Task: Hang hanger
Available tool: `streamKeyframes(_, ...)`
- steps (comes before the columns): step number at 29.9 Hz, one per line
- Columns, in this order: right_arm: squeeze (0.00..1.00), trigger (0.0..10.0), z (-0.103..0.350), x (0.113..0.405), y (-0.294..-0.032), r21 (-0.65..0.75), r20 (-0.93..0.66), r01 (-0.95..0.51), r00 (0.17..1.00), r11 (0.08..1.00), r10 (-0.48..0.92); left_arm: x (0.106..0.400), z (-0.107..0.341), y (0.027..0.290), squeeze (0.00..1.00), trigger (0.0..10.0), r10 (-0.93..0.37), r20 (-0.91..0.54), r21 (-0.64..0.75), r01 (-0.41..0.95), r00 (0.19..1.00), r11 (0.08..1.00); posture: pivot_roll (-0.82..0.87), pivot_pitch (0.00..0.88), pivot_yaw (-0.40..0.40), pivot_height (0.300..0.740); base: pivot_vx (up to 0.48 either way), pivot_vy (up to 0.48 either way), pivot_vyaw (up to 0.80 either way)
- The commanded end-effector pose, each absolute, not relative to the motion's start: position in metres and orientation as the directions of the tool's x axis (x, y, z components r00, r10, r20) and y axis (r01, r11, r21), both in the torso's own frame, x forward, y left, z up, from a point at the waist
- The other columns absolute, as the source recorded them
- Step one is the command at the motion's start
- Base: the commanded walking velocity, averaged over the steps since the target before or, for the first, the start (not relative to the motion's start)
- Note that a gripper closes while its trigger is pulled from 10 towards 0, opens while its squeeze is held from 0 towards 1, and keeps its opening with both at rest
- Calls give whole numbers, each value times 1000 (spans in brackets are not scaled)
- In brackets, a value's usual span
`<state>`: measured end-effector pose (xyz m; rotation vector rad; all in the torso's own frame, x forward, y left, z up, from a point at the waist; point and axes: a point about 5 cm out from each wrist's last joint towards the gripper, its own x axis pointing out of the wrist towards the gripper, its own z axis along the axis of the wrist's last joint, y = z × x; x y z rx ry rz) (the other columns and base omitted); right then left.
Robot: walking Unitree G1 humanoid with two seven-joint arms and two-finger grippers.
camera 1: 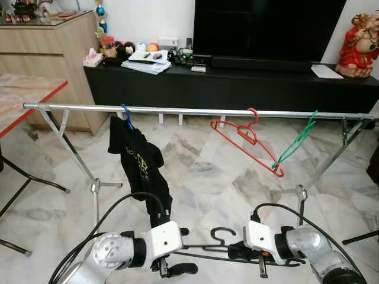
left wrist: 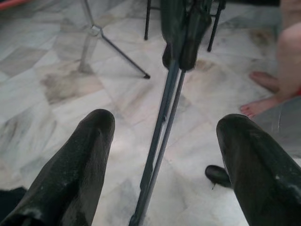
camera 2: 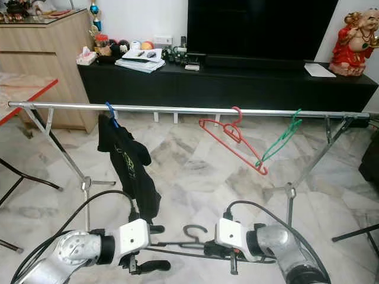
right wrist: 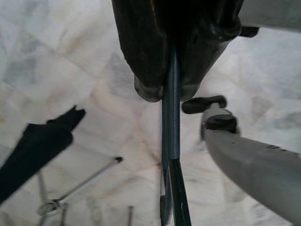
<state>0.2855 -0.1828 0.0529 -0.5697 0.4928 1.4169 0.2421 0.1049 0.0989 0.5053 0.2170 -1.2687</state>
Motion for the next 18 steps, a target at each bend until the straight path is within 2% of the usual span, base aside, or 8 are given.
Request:
streamKeyframes(1,0,10000,58,287,-177,-68,-626,-998,50,9,778,243,98,99,0,10000,-862,-445,217,963,243,160,112,0,-67,740,0,0,0)
streamKeyframes(3,0,10000,58,285,-174,-51,-627,-998,9,-30,779,244,99,93,0,10000,-871,-443,199,970,213,136,115,0,-74,740,0,0,0)
streamKeyframes(6,0,10000,61,287,-167,-56,-613,-997,0,-44,790,244,98,83,0,10000,-881,-444,173,980,165,97,113,0,-78,740,0,0,0)
streamKeyframes(18,0,10000,77,297,-150,-96,-550,-994,7,-55,835,250,89,71,0,10000,-866,-475,166,982,156,86,109,0,-82,740,0,0,0)
